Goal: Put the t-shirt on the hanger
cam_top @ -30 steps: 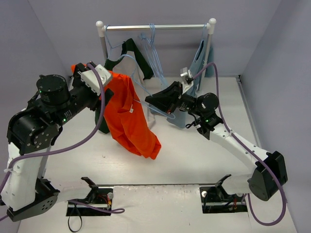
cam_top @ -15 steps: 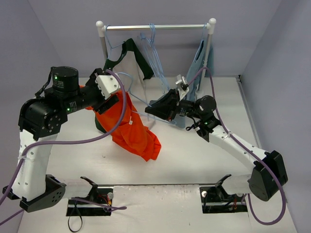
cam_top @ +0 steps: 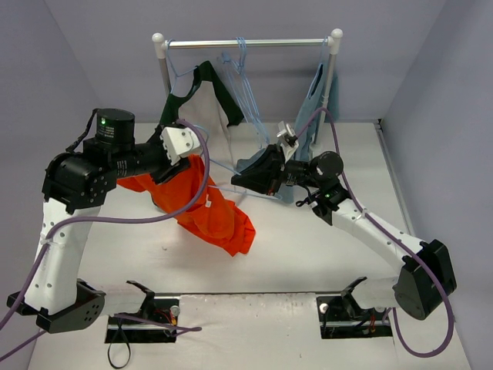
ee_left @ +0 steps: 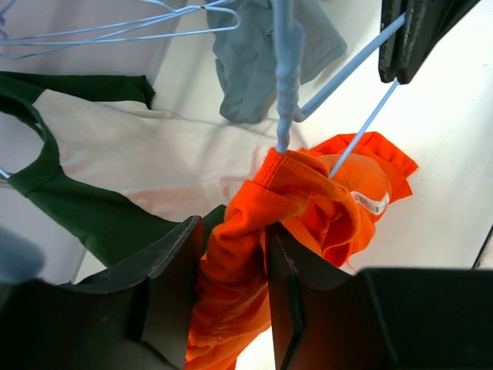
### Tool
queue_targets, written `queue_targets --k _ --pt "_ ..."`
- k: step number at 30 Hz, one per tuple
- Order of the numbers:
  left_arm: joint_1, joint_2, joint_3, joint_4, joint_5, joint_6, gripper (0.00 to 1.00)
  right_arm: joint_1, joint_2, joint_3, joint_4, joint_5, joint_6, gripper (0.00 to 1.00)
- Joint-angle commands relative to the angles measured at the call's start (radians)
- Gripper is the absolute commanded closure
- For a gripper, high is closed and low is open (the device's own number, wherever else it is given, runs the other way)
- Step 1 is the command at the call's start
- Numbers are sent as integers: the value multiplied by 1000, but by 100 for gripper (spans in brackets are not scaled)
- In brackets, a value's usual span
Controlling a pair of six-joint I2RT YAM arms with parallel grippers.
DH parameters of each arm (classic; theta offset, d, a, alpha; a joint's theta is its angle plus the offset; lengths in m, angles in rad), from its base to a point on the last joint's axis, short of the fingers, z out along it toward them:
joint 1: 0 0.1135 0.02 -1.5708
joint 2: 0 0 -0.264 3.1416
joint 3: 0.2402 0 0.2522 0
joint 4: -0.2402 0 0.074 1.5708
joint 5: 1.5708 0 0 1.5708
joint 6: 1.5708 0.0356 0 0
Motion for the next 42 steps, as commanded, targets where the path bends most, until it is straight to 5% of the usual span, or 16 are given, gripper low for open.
queue_targets --k 1,5,12,19,21,24,27,32,39,42 --pt "18 -18 -16 13 81 30 66 -7 -52 23 133 11 4 100" --pt "21 -31 -50 13 118 38 67 -7 -55 17 133 13 6 100" --pt "22 -31 -84 14 171 51 100 -7 -44 23 132 10 9 100" --pt "23 -81 -148 13 201 84 100 -20 -35 24 78 4 -30 99" --pt "23 -84 -159 15 193 76 100 -28 -35 24 32 7 -50 86" --pt "23 -92 -187 22 158 60 100 -55 -46 42 -86 24 -136 50" --pt "21 -108 -231 66 81 21 100 -87 -85 69 -306 120 -234 36" --pt "23 -145 -298 198 -28 -69 100 -143 -198 97 -517 352 -317 26" --pt "19 -168 -386 352 -177 -265 100 -99 -343 -13 -621 621 -153 32" --pt "15 -160 -395 394 -201 -347 100 54 -399 -94 -629 799 -93 38"
